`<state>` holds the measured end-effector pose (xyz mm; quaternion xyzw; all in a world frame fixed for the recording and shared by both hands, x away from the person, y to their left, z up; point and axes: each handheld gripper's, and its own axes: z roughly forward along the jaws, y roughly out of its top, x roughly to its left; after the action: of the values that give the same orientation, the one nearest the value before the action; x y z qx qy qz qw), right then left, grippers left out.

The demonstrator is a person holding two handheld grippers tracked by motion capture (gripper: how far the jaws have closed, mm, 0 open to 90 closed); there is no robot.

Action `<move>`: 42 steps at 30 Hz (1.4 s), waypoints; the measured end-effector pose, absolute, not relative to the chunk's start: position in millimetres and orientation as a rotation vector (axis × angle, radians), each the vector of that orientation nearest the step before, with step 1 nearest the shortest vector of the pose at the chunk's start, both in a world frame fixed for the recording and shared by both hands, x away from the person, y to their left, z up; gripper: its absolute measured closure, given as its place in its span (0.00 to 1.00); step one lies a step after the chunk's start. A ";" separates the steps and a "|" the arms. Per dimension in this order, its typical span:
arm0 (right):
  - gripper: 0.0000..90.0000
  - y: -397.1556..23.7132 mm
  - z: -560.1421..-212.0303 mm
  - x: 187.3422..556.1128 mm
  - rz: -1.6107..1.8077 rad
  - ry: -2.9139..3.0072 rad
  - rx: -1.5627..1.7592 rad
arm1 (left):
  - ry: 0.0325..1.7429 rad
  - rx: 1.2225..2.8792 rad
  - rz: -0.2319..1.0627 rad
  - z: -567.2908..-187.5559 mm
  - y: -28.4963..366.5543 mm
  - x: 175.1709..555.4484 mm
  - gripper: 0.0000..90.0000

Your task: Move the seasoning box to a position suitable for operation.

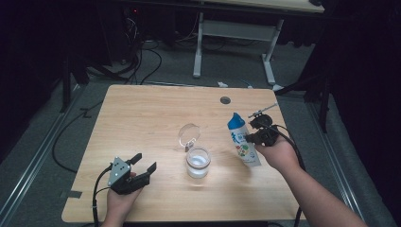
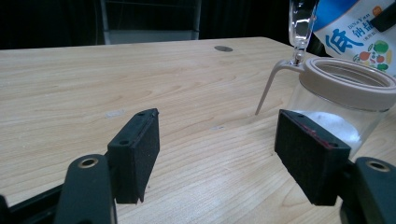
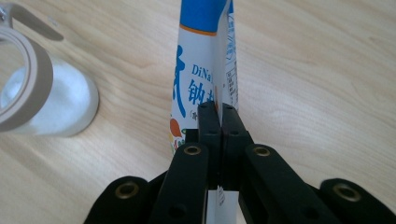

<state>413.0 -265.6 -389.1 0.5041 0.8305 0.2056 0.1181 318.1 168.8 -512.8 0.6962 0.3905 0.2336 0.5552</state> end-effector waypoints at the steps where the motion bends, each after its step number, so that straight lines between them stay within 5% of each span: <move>1: 1.00 -265.5 -389.8 411.4 0.623 2.414 1.475 | 0.922 1.647 0.551 -512.9 168.8 318.2 0.35; 42: 1.00 -292.1 -426.0 353.5 1.095 1.965 1.368 | 0.928 1.667 0.533 -515.5 174.3 320.8 0.37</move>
<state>353.5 -292.1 -426.0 0.5029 0.7223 0.4024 0.2519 320.8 174.3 -515.5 0.7037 0.3917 0.2249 0.5484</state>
